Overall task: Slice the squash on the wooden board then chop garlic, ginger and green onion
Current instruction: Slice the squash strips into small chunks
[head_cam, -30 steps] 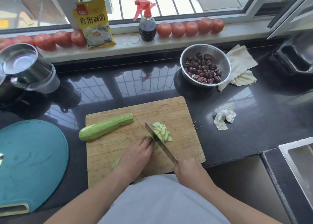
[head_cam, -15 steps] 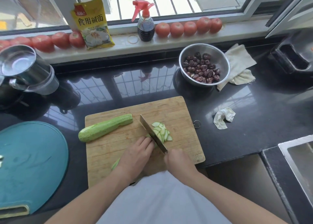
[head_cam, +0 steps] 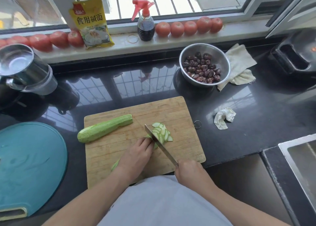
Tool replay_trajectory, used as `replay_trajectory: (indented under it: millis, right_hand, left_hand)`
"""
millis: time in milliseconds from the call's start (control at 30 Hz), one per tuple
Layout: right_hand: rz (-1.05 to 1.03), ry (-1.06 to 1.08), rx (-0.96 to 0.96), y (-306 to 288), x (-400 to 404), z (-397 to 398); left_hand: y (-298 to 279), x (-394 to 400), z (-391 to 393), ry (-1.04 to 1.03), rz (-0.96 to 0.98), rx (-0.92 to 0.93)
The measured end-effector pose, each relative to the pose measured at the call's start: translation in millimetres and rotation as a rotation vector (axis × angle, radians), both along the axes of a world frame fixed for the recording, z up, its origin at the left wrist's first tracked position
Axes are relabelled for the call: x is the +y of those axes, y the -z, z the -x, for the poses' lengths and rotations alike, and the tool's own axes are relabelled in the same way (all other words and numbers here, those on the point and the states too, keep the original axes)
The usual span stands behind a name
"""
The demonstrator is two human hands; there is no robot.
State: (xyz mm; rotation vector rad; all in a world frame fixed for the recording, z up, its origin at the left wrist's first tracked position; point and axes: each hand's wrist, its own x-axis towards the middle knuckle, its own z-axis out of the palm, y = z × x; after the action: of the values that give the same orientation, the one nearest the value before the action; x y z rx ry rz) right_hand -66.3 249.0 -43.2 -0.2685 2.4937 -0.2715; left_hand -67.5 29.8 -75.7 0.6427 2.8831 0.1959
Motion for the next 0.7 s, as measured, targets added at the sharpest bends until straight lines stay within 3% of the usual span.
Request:
replay_trajectory:
  millis: [200,400,500,700]
  right_hand:
    - [-0.024,0.018,-0.023,7.5,-9.1,4.5]
    - [0.126,0.158,-0.007,9.2,-37.5,27.2]
    - [0.172,0.122,0.017,4.5,-22.1,19.4]
    - [0.054,-0.004,0.018,1.2,-1.1,1.7]
  left_hand:
    - [-2.4,-1.3,-0.7,0.0,0.009,-0.068]
    - [-5.4,-0.7,-0.7,-0.03,-0.026,-0.085]
    - [-6.9,-1.7,-3.9,-0.049,-0.038,-0.09]
    - [-3.0,-1.8,-2.8,-0.052,-0.021,-0.109]
